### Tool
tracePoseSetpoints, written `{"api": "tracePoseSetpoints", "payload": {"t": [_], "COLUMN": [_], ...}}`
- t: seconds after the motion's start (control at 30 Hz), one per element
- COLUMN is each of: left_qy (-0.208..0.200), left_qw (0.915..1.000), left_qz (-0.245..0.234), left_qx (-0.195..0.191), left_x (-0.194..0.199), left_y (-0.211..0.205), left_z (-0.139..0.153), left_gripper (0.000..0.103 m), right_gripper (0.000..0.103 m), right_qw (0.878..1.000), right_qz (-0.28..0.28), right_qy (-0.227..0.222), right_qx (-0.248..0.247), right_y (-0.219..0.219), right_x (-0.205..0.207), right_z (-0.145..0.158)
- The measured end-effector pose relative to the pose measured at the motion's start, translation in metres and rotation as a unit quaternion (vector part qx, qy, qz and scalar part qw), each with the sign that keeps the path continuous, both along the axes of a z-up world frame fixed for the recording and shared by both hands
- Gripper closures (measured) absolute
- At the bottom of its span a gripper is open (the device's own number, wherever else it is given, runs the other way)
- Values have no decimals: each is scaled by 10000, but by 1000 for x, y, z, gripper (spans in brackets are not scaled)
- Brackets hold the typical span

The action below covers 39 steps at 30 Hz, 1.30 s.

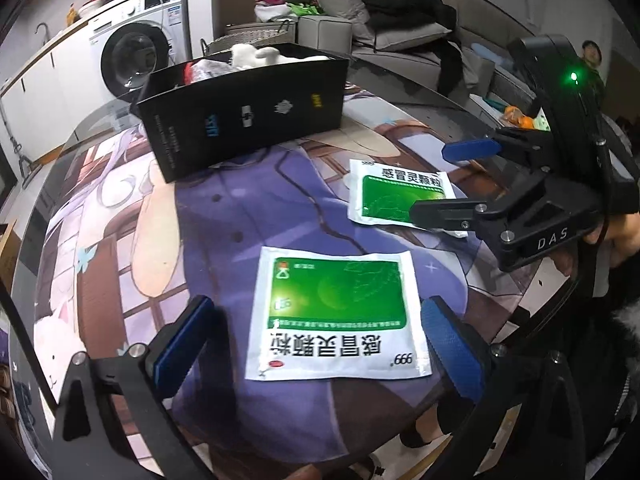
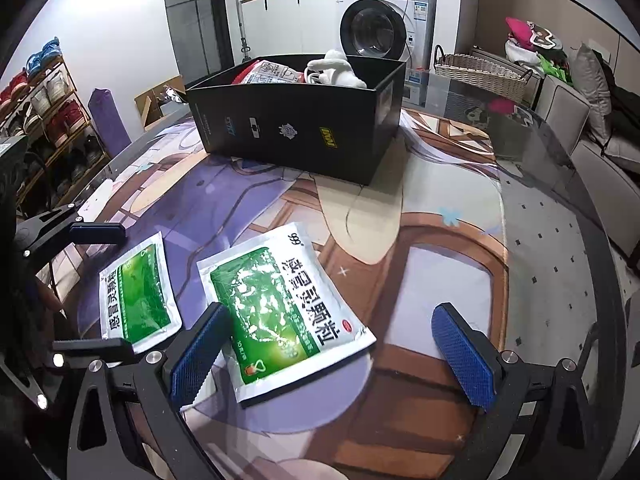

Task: Organize soft objects
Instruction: 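Grasp the larger green medicine packet with the right gripper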

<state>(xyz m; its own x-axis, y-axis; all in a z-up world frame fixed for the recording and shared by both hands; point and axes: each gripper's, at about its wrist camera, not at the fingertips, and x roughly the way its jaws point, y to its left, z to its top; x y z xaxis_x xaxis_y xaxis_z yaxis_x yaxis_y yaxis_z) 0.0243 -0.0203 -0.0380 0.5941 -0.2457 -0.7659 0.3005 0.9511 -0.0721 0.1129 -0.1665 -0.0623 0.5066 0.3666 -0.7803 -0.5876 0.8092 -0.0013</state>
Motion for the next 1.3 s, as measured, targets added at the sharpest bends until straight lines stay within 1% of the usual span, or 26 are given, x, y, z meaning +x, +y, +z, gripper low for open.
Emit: {"api": "tracePoseSetpoints", "payload": {"t": [0.13, 0.2, 0.33, 0.43, 0.5, 0.7, 0.73, 0.77, 0.8, 0.83, 0.87, 0.9, 1.03, 1.2, 1.3], "left_qy": [-56, -53, -61, -52, -51, -32, -39, -44, -48, -57, -68, -76, -84, -75, -71], "left_qw": [9998, 9998, 9990, 9975, 9971, 9969, 9970, 9970, 9970, 9970, 9970, 9970, 9970, 9969, 9970], "left_qz": [-17, 42, 394, 678, 736, 768, 752, 749, 748, 745, 743, 743, 746, 758, 747], "left_qx": [209, 206, 194, 184, 181, 183, 190, 187, 189, 194, 192, 195, 197, 205, 201], "left_x": [0, 3, 11, 15, 16, 17, 17, 17, 17, 17, 16, 16, 16, 17, 17], "left_y": [-6, -4, 9, 20, 22, 23, 23, 23, 23, 23, 23, 22, 22, 21, 21], "left_z": [-2, -1, -2, -3, -3, -4, -4, -4, -4, -4, -4, -4, -4, -3, -2], "left_gripper": [0, 0, 0, 0, 0, 0, 0, 0, 0, 0, 0, 0, 0, 0, 4], "right_gripper": [1, 1, 1, 1, 1, 2, 6, 16, 21, 32, 35, 36, 46, 48, 49], "right_qw": [10000, 9999, 9993, 9990, 9986, 9988, 9987, 9984, 9982, 9980, 9977, 9976, 9975, 9976, 9976], "right_qz": [55, 121, 367, 433, 497, 460, 483, 528, 566, 608, 651, 661, 668, 643, 630], "right_qy": [35, 47, 15, -56, -76, -144, -159, -176, -193, -198, -208, -214, -242, -268, -283], "right_qx": [45, 58, -7, -135, -136, -80, -77, -53, -34, -25, -17, -23, 31, 25, 47], "right_y": [-2, -2, 2, 8, 11, 17, 18, 19, 20, 21, 21, 21, 18, 18, 17], "right_x": [-3, -4, -12, -14, -15, -10, -10, -10, -11, -12, -13, -14, -15, -16, -17], "right_z": [1, 2, 1, -2, -3, -4, -4, -3, -2, 0, 1, 2, 2, 2, 1]}}
